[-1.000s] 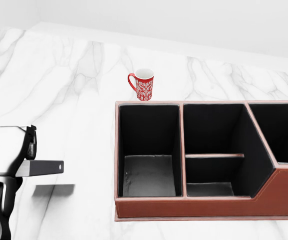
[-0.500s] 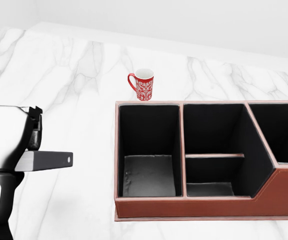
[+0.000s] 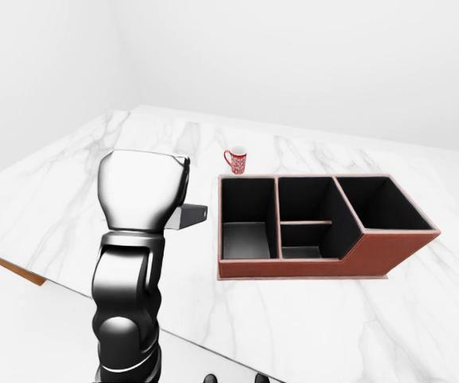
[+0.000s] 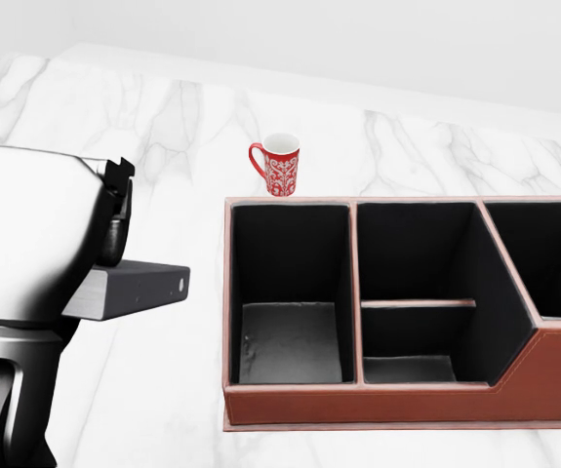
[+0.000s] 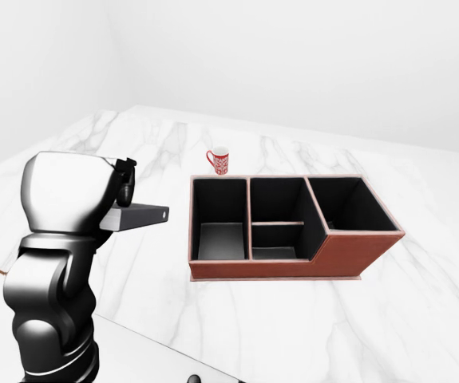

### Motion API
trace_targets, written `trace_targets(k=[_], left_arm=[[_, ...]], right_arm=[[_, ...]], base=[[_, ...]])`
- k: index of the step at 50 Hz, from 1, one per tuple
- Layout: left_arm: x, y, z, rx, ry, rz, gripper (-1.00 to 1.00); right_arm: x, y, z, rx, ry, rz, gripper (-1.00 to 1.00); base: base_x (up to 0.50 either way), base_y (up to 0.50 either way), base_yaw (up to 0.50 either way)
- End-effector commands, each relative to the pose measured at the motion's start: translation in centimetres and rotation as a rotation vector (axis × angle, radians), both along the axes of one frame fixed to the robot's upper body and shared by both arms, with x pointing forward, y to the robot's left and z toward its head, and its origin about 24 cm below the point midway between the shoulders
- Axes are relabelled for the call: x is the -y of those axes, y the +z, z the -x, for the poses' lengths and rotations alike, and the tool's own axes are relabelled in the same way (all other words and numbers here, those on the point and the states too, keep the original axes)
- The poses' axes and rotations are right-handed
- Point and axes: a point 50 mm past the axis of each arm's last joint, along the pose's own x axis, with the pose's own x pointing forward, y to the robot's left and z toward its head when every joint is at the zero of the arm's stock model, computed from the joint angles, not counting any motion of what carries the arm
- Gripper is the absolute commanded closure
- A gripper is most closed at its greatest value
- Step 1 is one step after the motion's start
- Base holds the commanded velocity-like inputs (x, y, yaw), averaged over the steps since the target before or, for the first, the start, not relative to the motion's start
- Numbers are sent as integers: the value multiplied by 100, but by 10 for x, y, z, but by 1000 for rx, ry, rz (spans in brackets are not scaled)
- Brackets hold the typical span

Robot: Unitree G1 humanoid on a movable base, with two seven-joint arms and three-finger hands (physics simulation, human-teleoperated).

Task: Pick up the book and place it in the left compartment of the caddy.

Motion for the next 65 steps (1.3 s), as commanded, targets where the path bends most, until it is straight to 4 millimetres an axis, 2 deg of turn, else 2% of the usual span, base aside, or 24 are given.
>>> trace_targets(k=[1, 24, 38, 51, 65], left_arm=[[29, 16, 2, 68, -60, -27, 100], [59, 19, -7, 59, -124, -40, 100], [83, 26, 5, 71, -192, -63, 100], [105, 17, 8, 65, -246, -104, 100], [109, 13, 10, 65, -260, -109, 100]], right_arm=[[-1, 1, 1, 4, 3, 6, -100], [-2, 1, 0, 0, 6, 11, -100], [-1, -4, -1, -25, 5, 3, -100], [-1, -5, -3, -40, 2, 5, -100], [-3, -1, -2, -47, -1, 25, -100]], base=[[0, 0, 0], [0, 0, 0], [0, 0, 0], [0, 0, 0], [0, 0, 0]])
